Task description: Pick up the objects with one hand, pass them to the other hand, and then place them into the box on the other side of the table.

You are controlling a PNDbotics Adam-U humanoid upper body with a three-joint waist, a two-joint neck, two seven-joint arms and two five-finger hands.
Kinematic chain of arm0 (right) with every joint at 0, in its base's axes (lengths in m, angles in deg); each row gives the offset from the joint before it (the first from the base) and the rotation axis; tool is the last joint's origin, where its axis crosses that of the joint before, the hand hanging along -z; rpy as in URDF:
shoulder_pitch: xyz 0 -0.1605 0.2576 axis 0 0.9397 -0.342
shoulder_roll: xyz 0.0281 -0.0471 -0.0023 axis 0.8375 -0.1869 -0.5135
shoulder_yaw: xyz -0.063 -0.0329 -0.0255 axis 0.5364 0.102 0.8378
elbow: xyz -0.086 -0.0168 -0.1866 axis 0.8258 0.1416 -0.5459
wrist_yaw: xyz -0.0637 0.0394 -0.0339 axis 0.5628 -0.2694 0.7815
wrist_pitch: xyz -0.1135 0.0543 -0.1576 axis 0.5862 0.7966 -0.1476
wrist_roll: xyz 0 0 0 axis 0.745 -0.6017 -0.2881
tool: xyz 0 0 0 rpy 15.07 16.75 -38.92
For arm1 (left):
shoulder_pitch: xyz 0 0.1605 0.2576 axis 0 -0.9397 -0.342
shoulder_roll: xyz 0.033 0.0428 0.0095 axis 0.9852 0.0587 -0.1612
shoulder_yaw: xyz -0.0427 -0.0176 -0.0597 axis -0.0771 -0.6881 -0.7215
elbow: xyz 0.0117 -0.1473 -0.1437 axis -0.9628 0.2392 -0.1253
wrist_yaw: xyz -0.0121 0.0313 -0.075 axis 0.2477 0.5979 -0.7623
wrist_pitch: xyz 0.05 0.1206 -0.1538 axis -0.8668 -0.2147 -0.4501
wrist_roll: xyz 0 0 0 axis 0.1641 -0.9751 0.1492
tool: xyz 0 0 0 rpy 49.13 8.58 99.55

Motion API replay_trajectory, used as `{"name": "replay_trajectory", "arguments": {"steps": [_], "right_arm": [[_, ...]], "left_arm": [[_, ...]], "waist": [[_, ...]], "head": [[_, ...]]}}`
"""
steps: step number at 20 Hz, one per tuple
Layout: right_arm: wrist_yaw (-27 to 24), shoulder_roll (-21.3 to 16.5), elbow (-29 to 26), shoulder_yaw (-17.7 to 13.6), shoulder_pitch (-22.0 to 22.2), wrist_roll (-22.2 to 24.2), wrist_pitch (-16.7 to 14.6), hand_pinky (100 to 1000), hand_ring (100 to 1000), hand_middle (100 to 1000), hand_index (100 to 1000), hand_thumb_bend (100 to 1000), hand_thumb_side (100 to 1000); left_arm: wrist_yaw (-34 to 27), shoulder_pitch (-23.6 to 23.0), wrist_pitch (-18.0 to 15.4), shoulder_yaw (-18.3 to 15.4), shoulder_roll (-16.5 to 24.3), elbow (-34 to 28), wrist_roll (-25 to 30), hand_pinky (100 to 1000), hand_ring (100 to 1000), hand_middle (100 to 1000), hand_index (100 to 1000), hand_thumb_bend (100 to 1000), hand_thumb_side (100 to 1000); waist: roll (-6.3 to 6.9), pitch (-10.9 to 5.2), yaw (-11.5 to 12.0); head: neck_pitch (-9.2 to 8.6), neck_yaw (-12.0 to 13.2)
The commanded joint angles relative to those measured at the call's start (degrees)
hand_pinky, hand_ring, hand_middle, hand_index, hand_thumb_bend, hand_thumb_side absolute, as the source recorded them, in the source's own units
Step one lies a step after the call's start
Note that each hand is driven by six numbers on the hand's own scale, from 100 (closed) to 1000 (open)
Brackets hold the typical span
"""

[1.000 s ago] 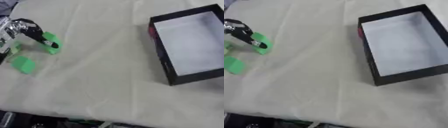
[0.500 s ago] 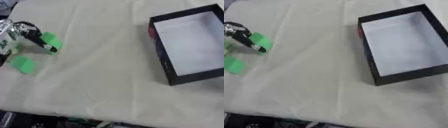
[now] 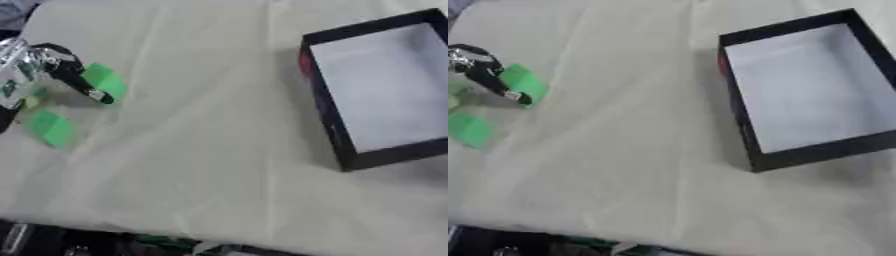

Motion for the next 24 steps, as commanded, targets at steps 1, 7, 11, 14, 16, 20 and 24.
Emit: {"name": "replay_trajectory", "arguments": {"steps": [1, 7, 11, 14, 16, 20, 24], "right_arm": [[0.3, -1.6, -0.7, -0.2, -0.2, 0.3, -0.1, 938, 946, 1000, 1000, 100, 559], [0.3, -1.6, -0.7, -0.3, -0.1, 0.3, -0.2, 939, 946, 1000, 1000, 100, 559], [0.3, -1.6, -0.7, -0.3, -0.2, 0.3, -0.2, 939, 947, 1000, 1000, 100, 559], [0.3, -1.6, -0.7, -0.3, -0.2, 0.2, -0.2, 940, 947, 1000, 1000, 100, 558], [0.4, -1.6, -0.8, -0.4, -0.1, 0.2, -0.2, 940, 947, 1000, 1000, 100, 557], [0.4, -1.4, -1.0, -0.4, -0.2, 0.1, -0.4, 940, 947, 1000, 1000, 100, 555], [0.1, -1.3, -1.3, -0.5, -0.9, 0.0, -0.5, 940, 949, 1000, 1000, 100, 551]], "left_arm": [[0.1, 0.9, 1.0, -0.9, 1.3, -0.6, 0.0, 944, 882, 793, 651, 546, 465], [-0.6, 0.9, 1.3, -0.9, 1.3, -1.1, -0.4, 930, 866, 770, 618, 396, 298], [-1.1, 0.6, 2.0, -1.0, 1.7, -2.4, -1.5, 915, 849, 753, 594, 317, 250], [-1.6, 0.1, 2.4, -1.1, 2.6, -4.9, -2.9, 893, 829, 739, 573, 301, 222], [-1.4, -0.3, 2.9, -1.3, 3.6, -7.3, -5.0, 861, 801, 717, 549, 295, 190], [-1.5, -1.1, 4.2, -2.4, 5.1, -13.7, -11.2, 845, 782, 693, 522, 291, 154], [-3.7, -2.6, 5.9, -4.4, 6.4, -21.9, -16.8, 836, 774, 675, 505, 283, 153]], "waist": [[0.59, -1.99, 0.1], [0.57, -1.95, 0.1], [0.57, -1.89, 0.1], [0.58, -1.85, 0.1], [0.55, -1.81, 0.1], [0.28, -1.59, 0.4], [-0.32, -1.16, 0.4]], "head": [[0.33, 0.1], [0.33, 0.0], [0.33, -0.1], [0.33, -0.3], [0.33, -0.6], [-0.09, -1.3], [-1.23, -1.8]]}}
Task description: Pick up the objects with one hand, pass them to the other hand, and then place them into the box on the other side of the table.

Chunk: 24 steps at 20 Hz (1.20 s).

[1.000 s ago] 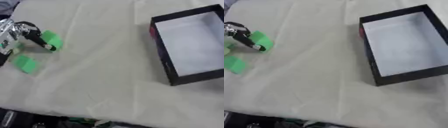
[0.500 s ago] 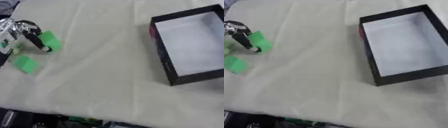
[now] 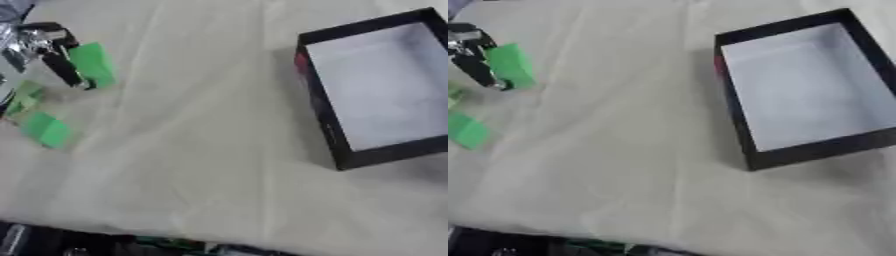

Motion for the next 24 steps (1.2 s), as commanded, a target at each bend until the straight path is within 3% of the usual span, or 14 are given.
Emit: {"name": "replay_trajectory", "arguments": {"steps": [1, 5, 9, 16, 19, 24], "right_arm": [[-0.2, -1.6, -1.4, -0.5, -1.0, -0.1, -0.6, 940, 951, 1000, 1000, 100, 536], [-0.5, -4.7, -1.4, -0.1, -2.6, 0.7, -4.3, 941, 963, 1000, 1000, 100, 528], [-0.6, -9.9, -1.4, 1.5, -5.5, 4.6, -8.5, 943, 970, 1000, 1000, 100, 470], [1.8, -17.4, -1.4, 6.2, -11.7, 13.4, -14.3, 942, 971, 1000, 1000, 100, 470], [2.3, -19.5, -1.4, 8.5, -14.1, 16.0, -16.0, 941, 972, 1000, 1000, 100, 470], [4.0, -21.6, -1.4, 11.9, -17.8, 19.1, -18.1, 940, 963, 1000, 1000, 100, 470]], "left_arm": [[-2.0, -0.2, 1.3, -2.4, 3.4, -6.7, -4.0, 832, 769, 667, 500, 282, 157], [-4.7, -1.6, 2.6, -3.6, 3.6, -13.2, -7.5, 824, 760, 650, 493, 277, 160], [-6.2, -2.3, 1.8, -3.2, 2.1, -17.6, -10.1, 826, 761, 649, 498, 274, 170], [-4.9, -2.1, -2.2, -2.1, -2.8, -20.2, -12.4, 825, 759, 642, 497, 265, 182], [-4.2, -1.9, -4.1, -1.7, -4.7, -20.5, -13.4, 833, 760, 643, 495, 264, 189], [-2.7, -1.8, -7.8, -1.2, -7.4, -19.8, -15.3, 774, 757, 647, 495, 265, 189]], "waist": [[-0.52, -1.10, -0.1], [-1.42, -1.14, -0.7], [-2.07, -1.44, -1.2], [-2.77, -2.15, -1.5], [-3.04, -2.38, -1.6], [-3.42, -2.67, -1.8]], "head": [[-1.46, -0.5], [-2.50, -0.8], [-2.85, -0.8], [-3.46, -0.5], [-3.51, -0.5], [-3.01, -0.5]]}}
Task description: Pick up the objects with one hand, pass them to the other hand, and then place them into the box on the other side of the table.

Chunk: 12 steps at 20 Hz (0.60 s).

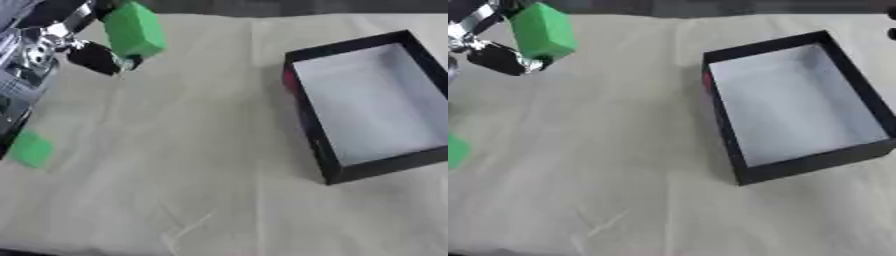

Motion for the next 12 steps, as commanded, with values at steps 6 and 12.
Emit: {"name": "replay_trajectory", "arguments": {"steps": [6, 12], "right_arm": [[4.3, -2.7, -1.2, 5.6, -6.5, 5.4, -2.2, 947, 986, 1000, 1000, 100, 426], [7.7, -1.3, -1.2, 9.6, -10.6, 8.7, -0.9, 950, 994, 1000, 1000, 100, 371]], "left_arm": [[3.3, 0.6, -6.4, 0.1, -3.2, 0.3, -4.2, 773, 754, 641, 487, 267, 183], [5.0, 0.2, -10.5, 0.5, -6.0, 1.1, -7.0, 761, 750, 633, 482, 259, 189]], "waist": [[-1.44, -2.37, -0.3], [-1.93, -2.61, -0.3]], "head": [[0.00, -0.2], [0.13, -0.5]]}}
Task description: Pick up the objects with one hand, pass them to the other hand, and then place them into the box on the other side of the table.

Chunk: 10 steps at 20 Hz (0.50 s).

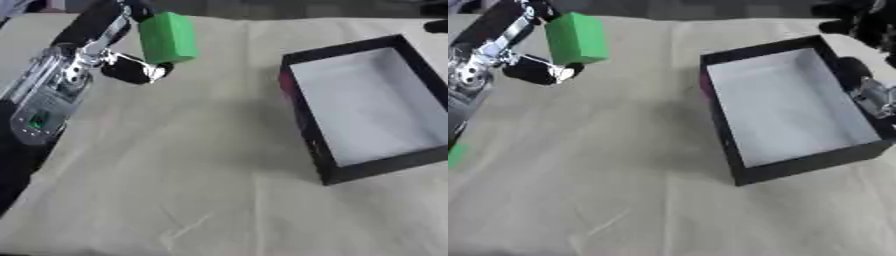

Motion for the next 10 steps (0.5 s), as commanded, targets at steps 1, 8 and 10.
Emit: {"name": "replay_trajectory", "arguments": {"steps": [1, 8, 10], "right_arm": [[1.7, -0.3, -1.1, 1.3, -2.0, 1.5, 0.8, 950, 994, 1000, 1000, 100, 366], [3.2, 1.6, -1.1, 4.7, -6.2, 3.7, 3.2, 953, 1000, 1000, 1000, 100, 335], [3.1, 2.1, -1.1, 5.6, -7.6, 4.3, 3.8, 953, 1000, 1000, 1000, 100, 332]], "left_arm": [[0.7, 0.5, -1.9, -0.2, -0.4, 0.1, -1.2, 761, 749, 632, 482, 258, 190], [0.2, 0.0, -3.4, -0.4, -3.5, 0.5, -2.5, 757, 745, 622, 476, 248, 199], [0.0, -0.1, -3.7, -0.4, -4.3, 0.4, -2.6, 756, 745, 620, 476, 247, 201]], "waist": [[-0.88, -2.39, 0.0], [-1.16, -2.53, 0.2], [-1.22, -2.51, 0.3]], "head": [[0.08, -0.2], [0.24, -0.5], [0.28, -0.6]]}}
